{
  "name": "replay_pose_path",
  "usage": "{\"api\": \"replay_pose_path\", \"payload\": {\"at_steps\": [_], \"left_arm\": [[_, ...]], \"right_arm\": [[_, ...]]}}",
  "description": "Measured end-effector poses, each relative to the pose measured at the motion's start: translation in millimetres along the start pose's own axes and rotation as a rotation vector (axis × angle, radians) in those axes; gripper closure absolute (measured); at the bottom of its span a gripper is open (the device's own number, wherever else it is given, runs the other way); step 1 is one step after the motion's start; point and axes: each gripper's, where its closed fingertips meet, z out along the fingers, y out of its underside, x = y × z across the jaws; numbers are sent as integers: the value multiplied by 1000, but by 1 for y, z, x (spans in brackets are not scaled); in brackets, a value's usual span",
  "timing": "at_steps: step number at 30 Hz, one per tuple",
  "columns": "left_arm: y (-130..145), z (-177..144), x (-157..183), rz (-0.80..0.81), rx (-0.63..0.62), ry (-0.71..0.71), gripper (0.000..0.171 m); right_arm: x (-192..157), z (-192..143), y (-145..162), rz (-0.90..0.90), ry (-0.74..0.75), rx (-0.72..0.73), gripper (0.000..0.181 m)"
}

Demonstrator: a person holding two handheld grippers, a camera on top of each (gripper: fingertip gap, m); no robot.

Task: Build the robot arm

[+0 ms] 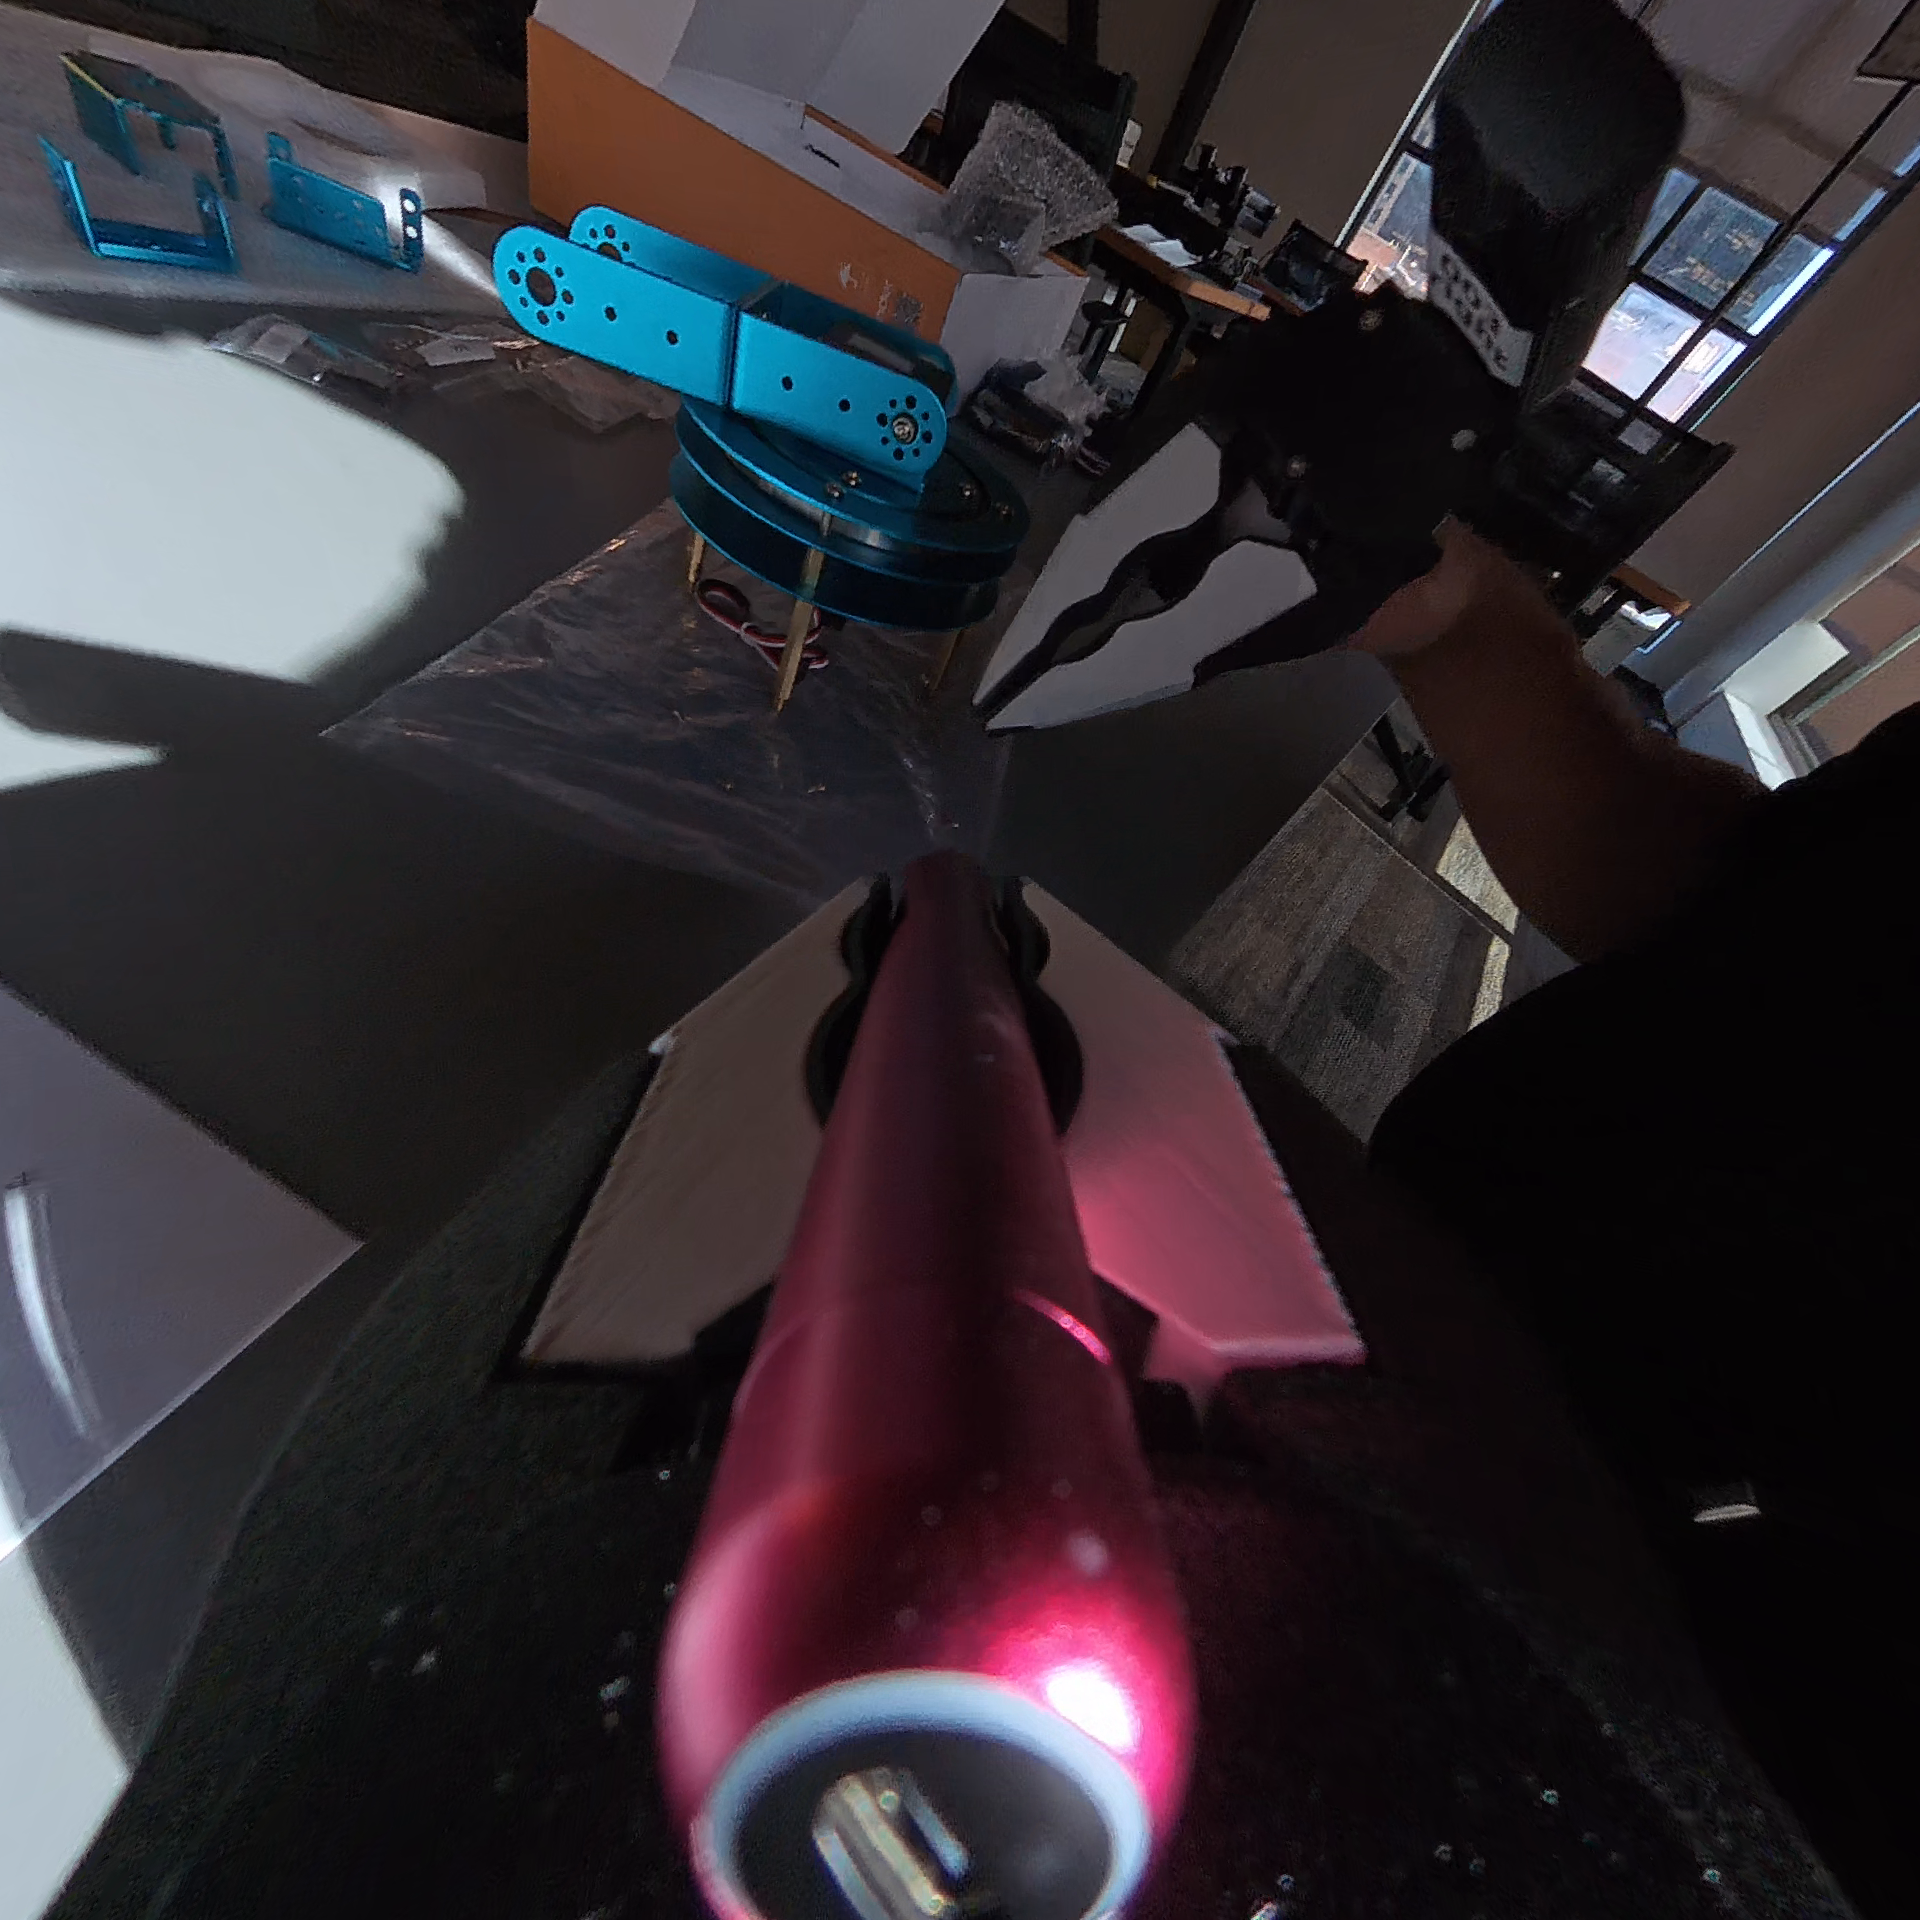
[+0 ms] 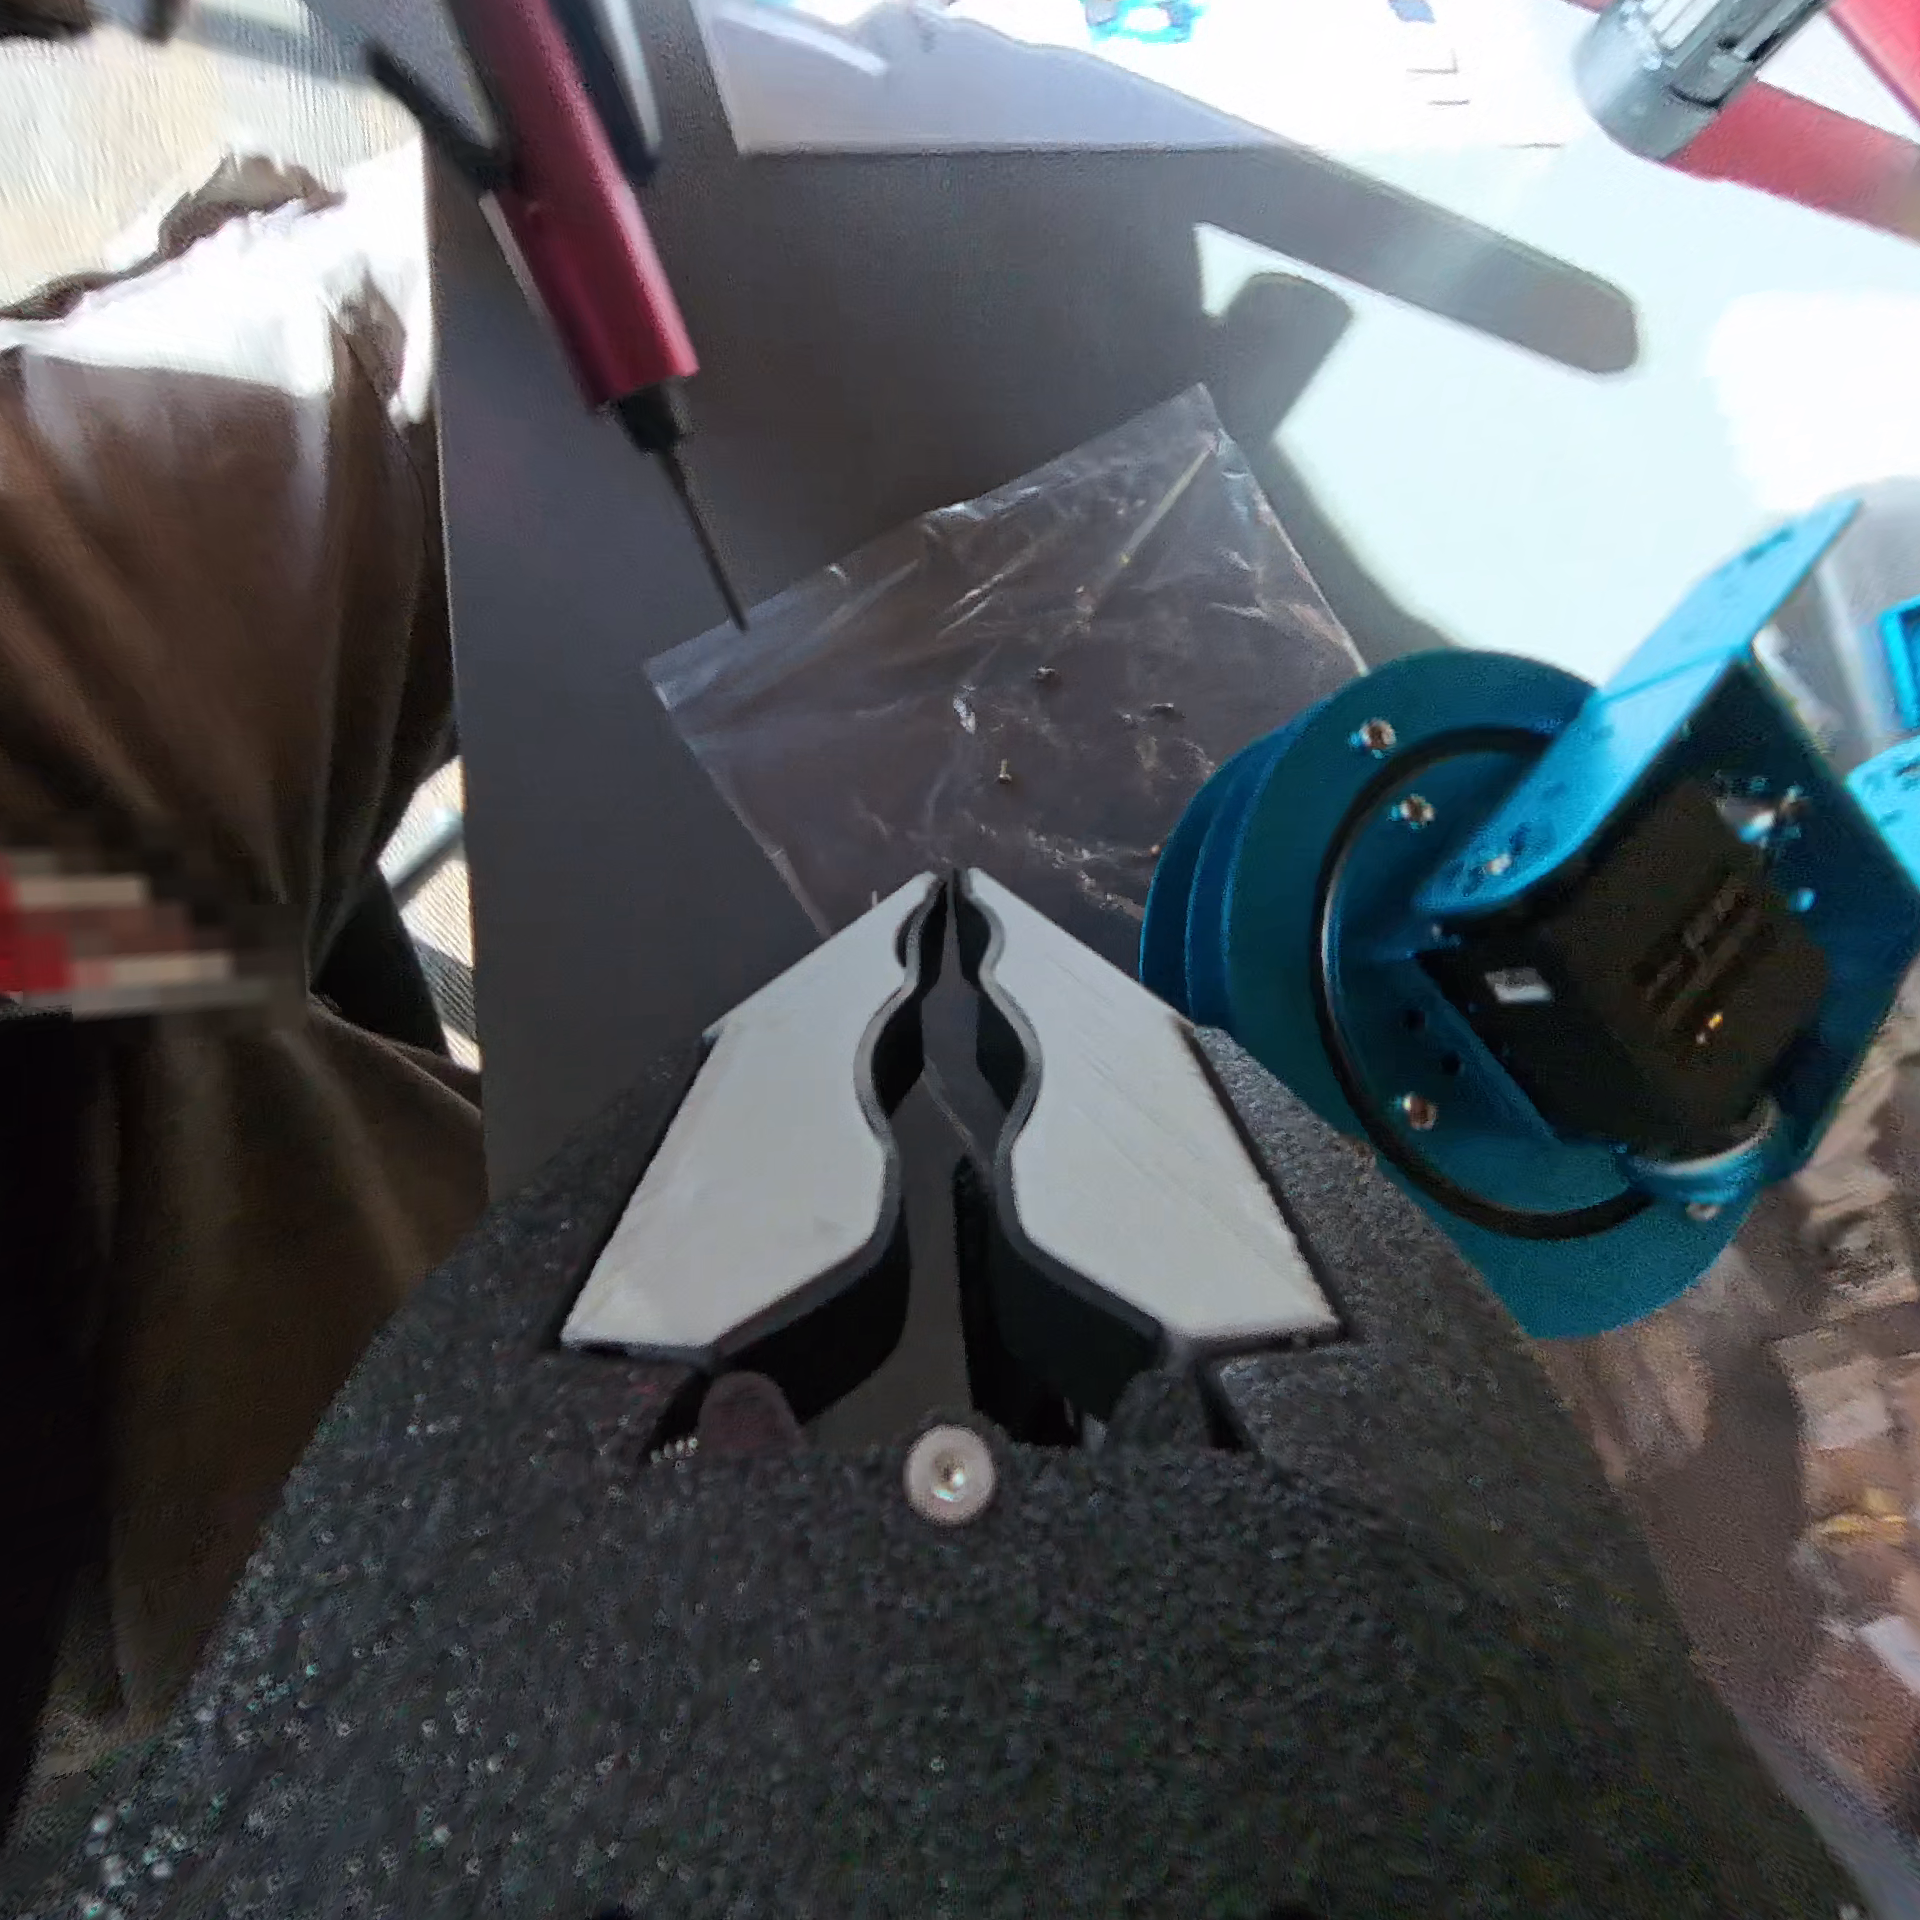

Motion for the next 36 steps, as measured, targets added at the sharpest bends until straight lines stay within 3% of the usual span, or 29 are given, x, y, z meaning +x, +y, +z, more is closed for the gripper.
{"api": "replay_pose_path", "payload": {"at_steps": [3, 11, 32, 36], "left_arm": [[-2, 7, 4, -11, 8, 19, 151], [0, 14, 4, -25, -11, 12, 151], [11, 53, 8, 70, -118, -41, 151], [9, 56, 9, 77, -125, -46, 151]], "right_arm": [[-13, 10, 10, 150, -104, 19, 164], [-34, 25, 15, 252, -171, 45, 163], [-21, 17, 15, 291, -127, 101, 159], [-28, 22, 18, 298, -183, 86, 155]]}}
